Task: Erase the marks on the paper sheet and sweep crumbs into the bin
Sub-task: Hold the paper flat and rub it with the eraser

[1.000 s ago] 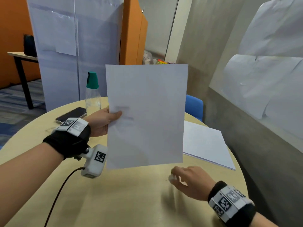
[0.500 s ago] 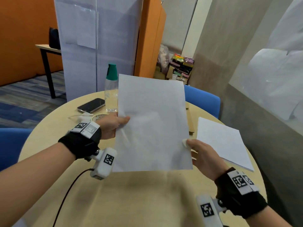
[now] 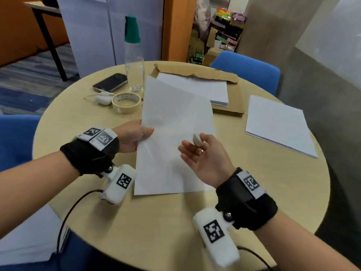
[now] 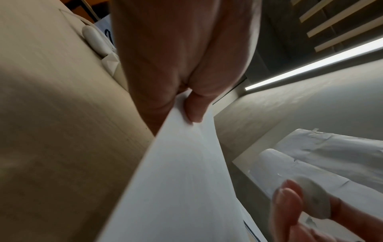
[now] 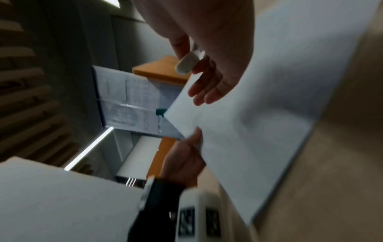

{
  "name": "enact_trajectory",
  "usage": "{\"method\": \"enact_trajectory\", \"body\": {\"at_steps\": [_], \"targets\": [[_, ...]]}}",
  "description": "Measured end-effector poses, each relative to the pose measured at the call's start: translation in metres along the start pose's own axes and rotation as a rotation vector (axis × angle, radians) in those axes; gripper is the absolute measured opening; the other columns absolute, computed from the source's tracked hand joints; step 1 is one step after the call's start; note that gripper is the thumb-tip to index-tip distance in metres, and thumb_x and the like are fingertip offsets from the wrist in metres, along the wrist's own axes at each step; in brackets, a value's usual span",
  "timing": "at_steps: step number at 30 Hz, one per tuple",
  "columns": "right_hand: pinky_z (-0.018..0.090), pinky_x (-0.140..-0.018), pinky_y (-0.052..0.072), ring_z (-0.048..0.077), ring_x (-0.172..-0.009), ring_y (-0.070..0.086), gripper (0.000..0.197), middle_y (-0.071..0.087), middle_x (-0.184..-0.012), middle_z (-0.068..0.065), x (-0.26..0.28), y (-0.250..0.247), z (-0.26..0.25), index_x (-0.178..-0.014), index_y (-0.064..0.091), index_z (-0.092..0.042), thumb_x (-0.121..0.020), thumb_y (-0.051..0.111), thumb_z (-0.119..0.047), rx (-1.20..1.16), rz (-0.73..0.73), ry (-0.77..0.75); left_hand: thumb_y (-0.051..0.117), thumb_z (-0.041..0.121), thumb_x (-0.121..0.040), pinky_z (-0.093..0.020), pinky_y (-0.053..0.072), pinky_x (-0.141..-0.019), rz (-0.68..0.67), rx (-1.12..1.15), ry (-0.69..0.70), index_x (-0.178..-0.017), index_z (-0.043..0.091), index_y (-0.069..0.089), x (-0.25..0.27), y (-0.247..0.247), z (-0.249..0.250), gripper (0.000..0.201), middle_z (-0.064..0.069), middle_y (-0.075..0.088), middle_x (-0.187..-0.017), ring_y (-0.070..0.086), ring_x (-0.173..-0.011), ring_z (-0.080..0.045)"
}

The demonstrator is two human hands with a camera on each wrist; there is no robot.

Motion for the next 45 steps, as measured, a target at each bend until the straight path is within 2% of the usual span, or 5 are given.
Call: {"method": "enact_trajectory", "body": {"at_steps": [16, 24, 31, 39, 45], "targets": [[0.026, -0.058, 0.046, 0.016, -0.064, 0.053, 0.019, 0.053, -0.078, 0.005, -0.012, -0.074, -0.026, -0.076, 0.051, -0.009, -0.091, 0.046, -0.021, -0.090, 0.598, -0.303, 0.075, 0.000, -0.068, -0.042, 0.036, -0.109, -0.030, -0.820, 0.067, -0.147, 0.027, -0.008, -0.010, -0.012, -0.022, 0.118, 0.000, 0.035, -0.142, 0.042, -0.127, -0.024], [0.032, -0.079, 0.054, 0.025, -0.079, 0.064, 0.021, 0.065, -0.087, 0.014, 0.006, 0.017, 0.069, -0.080, 0.059, -0.006, -0.091, 0.050, -0.021, 0.145, -0.144, 0.298, 0.081, 0.002, -0.063, -0.040, 0.035, -0.110, -0.011, -0.882, 0.087, -0.147, 0.020, 0.000, -0.015, -0.008, -0.018, 0.118, -0.001, 0.031, -0.144, 0.037, -0.132, -0.024], [0.022, -0.052, 0.042, 0.014, -0.061, 0.049, 0.020, 0.049, -0.071, 0.002, -0.007, -0.070, -0.018, -0.069, 0.049, -0.014, -0.089, 0.047, -0.016, -0.099, 0.594, -0.297, 0.081, 0.010, -0.066, -0.043, 0.037, -0.109, -0.010, -0.930, 0.021, -0.147, 0.025, -0.002, -0.018, -0.012, -0.020, 0.118, 0.001, 0.034, -0.145, 0.039, -0.131, -0.025], [0.030, -0.079, 0.054, 0.025, -0.081, 0.064, 0.018, 0.064, -0.089, 0.013, 0.004, 0.022, 0.070, -0.083, 0.056, -0.008, -0.091, 0.048, -0.022, 0.119, -0.150, 0.291, 0.085, 0.013, -0.060, -0.042, 0.038, -0.107, 0.022, -0.939, 0.060, -0.145, 0.019, 0.009, -0.016, -0.011, -0.021, 0.115, -0.003, 0.040, -0.141, 0.044, -0.127, -0.025], [0.025, -0.048, 0.042, 0.018, -0.056, 0.052, 0.024, 0.056, -0.053, 0.004, -0.020, -0.052, 0.001, -0.066, 0.053, -0.012, -0.089, 0.050, -0.017, -0.050, 0.545, -0.224, 0.080, 0.018, -0.069, -0.041, 0.036, -0.109, 0.006, -1.002, 0.032, -0.147, 0.021, 0.004, -0.015, -0.013, -0.022, 0.109, -0.001, 0.039, -0.143, 0.043, -0.129, -0.024]]}}
Point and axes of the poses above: each hand's wrist, its own x-axis away from the middle knuckle, its own y-axis out of the palm, z = x × y, the point moved 4 cm from there along -x, towards the middle knuckle
